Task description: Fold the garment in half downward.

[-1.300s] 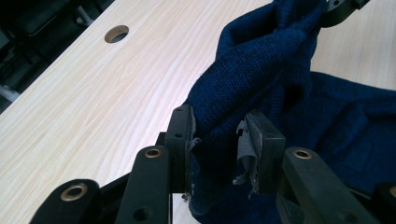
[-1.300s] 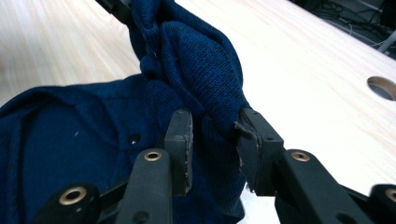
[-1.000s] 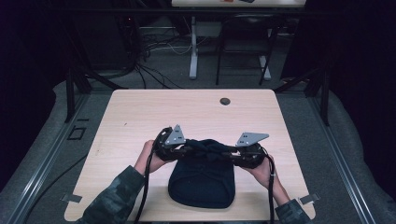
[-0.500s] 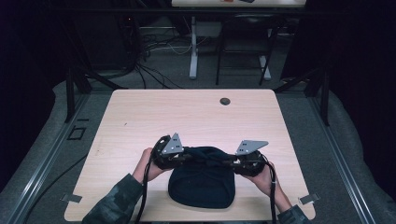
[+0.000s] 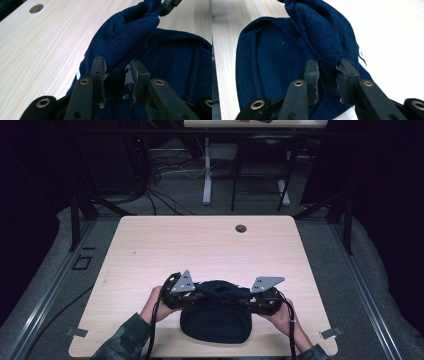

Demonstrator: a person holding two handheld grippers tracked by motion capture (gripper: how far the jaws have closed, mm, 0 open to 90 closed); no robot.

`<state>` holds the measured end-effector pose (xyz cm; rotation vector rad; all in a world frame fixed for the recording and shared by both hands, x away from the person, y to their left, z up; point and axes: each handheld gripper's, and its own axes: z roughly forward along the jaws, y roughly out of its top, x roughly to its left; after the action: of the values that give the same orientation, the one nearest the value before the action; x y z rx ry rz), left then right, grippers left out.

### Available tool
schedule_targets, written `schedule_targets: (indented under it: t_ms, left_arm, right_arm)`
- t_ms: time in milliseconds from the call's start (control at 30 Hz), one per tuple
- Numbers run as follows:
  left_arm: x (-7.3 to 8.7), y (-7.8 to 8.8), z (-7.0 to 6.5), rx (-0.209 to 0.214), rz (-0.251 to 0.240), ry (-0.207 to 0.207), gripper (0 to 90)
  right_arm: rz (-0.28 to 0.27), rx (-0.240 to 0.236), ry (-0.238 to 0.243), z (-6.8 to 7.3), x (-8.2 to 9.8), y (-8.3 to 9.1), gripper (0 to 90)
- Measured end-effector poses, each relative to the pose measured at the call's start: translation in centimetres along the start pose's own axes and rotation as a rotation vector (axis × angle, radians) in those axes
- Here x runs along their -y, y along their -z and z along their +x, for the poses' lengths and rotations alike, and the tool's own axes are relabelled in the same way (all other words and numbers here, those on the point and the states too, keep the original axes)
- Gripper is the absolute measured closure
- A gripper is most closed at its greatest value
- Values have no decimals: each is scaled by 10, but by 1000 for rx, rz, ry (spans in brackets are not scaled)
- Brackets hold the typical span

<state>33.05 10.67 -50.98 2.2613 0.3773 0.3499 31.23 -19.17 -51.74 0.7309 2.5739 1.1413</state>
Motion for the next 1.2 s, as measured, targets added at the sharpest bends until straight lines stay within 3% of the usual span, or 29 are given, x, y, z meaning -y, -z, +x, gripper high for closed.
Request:
schedule_targets:
  t_ms: [433, 967, 1200]
  left_arm:
    - [20, -4, -9, 43, -4, 32, 684]
    - [39, -6, -21, 54, 11, 69, 670]
    - [44, -8, -26, 80, 48, 108, 534]
  right_arm:
    - [39, -11, 16, 11, 8, -5, 700]
    - [79, -42, 40, 26, 20, -11, 658]
    - [91, -63, 36, 29, 23, -13, 618]
